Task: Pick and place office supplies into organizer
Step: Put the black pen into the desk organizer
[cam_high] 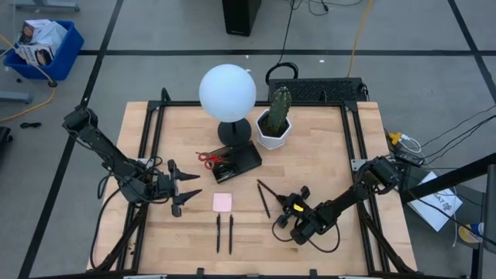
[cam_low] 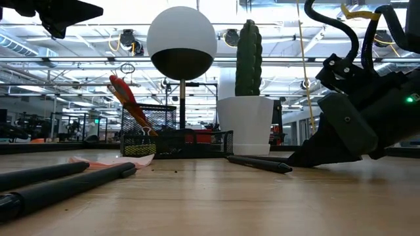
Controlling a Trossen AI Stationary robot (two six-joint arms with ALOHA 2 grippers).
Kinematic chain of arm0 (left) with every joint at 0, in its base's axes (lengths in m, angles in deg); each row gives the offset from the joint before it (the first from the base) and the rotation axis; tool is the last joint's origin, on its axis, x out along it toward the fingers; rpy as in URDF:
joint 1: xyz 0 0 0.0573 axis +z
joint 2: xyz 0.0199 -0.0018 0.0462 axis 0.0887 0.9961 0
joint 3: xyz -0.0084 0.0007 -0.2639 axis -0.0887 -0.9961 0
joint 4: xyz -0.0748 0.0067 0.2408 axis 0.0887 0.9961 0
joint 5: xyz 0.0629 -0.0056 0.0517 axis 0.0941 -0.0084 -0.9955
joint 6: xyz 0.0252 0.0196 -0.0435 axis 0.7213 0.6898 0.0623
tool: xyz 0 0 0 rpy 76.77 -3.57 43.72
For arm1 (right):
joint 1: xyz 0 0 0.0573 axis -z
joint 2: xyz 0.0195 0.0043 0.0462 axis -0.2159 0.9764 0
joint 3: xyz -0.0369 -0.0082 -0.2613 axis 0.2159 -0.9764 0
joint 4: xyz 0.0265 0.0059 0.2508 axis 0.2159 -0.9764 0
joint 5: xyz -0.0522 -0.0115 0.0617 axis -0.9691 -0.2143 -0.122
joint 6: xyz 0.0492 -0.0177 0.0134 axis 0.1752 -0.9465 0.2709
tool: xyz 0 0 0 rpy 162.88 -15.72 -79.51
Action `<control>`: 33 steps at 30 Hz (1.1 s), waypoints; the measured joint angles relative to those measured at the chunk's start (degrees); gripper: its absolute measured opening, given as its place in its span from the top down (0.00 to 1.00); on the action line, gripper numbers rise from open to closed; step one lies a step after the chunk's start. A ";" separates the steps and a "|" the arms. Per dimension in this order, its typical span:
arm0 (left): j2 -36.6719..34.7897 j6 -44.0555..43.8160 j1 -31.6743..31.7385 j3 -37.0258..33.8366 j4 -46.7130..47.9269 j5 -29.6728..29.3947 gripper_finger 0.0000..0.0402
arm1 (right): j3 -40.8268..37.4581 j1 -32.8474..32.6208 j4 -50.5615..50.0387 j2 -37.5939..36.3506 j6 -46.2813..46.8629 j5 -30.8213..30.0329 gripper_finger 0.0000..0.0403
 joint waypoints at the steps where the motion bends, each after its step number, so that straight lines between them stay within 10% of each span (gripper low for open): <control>1: 0.00 -0.13 0.00 0.00 0.00 0.24 0.44 | 0.00 0.00 0.04 0.00 -0.03 0.00 0.94; 21: 0.00 3.18 0.39 0.00 -5.99 -0.25 0.44 | -0.17 -0.26 2.35 -13.94 -20.81 -6.05 0.94; 33: 0.56 -7.88 7.15 0.00 -6.23 4.37 0.44 | -0.09 3.64 30.72 -19.28 -55.44 -1.85 0.93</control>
